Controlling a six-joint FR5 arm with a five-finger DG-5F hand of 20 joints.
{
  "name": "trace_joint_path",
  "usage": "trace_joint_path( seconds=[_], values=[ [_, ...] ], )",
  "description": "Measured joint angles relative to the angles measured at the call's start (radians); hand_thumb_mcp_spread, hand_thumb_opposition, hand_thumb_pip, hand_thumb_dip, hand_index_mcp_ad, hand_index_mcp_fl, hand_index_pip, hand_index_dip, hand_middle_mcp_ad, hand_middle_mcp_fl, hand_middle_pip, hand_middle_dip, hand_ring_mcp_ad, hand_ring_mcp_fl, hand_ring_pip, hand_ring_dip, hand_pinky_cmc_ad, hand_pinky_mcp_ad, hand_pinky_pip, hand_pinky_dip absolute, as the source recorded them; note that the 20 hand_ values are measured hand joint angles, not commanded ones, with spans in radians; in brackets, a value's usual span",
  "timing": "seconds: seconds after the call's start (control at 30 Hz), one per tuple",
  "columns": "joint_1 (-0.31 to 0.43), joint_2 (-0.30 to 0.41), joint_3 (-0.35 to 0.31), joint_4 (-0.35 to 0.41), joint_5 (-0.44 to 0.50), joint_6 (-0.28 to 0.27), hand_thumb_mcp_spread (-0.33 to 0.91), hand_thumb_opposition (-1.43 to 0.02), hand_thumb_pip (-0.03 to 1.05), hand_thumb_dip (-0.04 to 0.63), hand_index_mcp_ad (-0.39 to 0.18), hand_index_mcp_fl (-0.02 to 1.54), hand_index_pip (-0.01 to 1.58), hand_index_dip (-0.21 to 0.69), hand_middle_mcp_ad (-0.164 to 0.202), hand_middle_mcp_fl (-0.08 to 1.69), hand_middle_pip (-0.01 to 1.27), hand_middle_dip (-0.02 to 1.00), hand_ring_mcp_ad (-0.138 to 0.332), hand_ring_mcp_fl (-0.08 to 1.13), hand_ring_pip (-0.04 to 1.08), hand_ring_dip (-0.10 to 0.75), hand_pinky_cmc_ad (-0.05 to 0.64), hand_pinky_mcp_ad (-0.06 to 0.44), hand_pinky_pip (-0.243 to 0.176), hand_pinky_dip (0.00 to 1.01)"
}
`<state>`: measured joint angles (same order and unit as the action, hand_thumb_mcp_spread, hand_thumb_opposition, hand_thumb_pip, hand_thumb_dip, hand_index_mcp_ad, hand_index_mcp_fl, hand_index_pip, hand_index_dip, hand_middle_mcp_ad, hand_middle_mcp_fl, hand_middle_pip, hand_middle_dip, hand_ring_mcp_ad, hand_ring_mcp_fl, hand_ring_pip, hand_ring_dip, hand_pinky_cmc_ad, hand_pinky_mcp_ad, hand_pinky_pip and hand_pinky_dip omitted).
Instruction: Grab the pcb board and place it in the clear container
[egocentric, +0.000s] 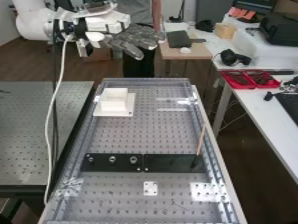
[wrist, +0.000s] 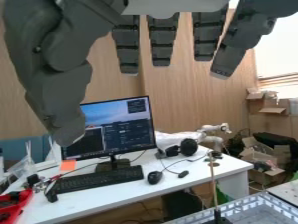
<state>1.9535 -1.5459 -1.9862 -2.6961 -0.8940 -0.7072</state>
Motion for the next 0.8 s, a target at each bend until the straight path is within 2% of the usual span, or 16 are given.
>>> trace_joint_path(
  seconds=[0.8],
  values=[
    [-0.009, 0.0, 0.003, -0.005, -0.06, -0.006, 0.33, -0.76, 0.6, 0.192, -0.07, 0.16, 0.2, 0.155, 0.072, 0.02, 0.14, 0.12, 0.225, 0.01, 0.08, 0.024, 0.328, 0.195, -0.124, 0.59]
  ],
)
